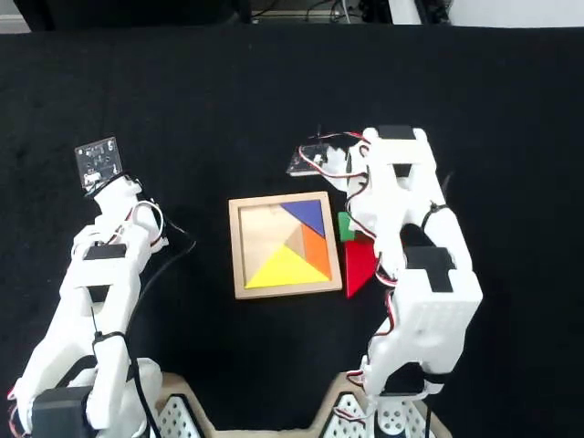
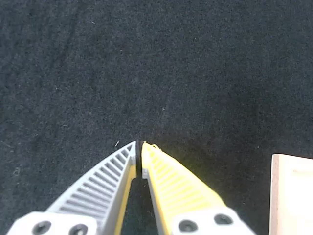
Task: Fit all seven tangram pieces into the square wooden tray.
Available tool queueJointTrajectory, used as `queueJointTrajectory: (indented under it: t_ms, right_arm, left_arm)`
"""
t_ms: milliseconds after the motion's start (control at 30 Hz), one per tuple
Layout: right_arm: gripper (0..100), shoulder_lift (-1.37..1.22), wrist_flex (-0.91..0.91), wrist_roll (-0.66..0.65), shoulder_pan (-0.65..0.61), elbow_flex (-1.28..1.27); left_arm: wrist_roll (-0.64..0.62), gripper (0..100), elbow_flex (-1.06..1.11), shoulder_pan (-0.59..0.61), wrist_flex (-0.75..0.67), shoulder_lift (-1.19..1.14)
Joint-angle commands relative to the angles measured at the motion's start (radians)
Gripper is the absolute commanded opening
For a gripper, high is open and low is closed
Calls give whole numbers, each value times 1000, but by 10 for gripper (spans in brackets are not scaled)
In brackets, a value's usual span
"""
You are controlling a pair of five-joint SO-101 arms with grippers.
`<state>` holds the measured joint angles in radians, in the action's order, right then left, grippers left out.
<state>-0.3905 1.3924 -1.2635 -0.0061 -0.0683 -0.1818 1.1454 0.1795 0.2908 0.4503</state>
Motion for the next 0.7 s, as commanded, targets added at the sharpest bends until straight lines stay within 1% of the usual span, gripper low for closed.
queueJointTrajectory:
  t_ms: [0, 367, 500, 600, 667]
  right_arm:
    - [299, 2, -43, -17, 20, 27]
    - [299, -94, -51, -49, 3, 50]
    - [297, -97, -52, -38, 3, 113]
    - [297, -99, -52, 9, -2, 156]
    - [299, -97, -43, 8, -2, 168]
  left_arm:
    - [8, 33, -4, -10, -18, 31]
    - [8, 33, -4, -10, -18, 31]
    - [8, 33, -4, -10, -18, 31]
    - [8, 33, -4, -10, -18, 31]
    - [8, 33, -4, -10, -18, 31]
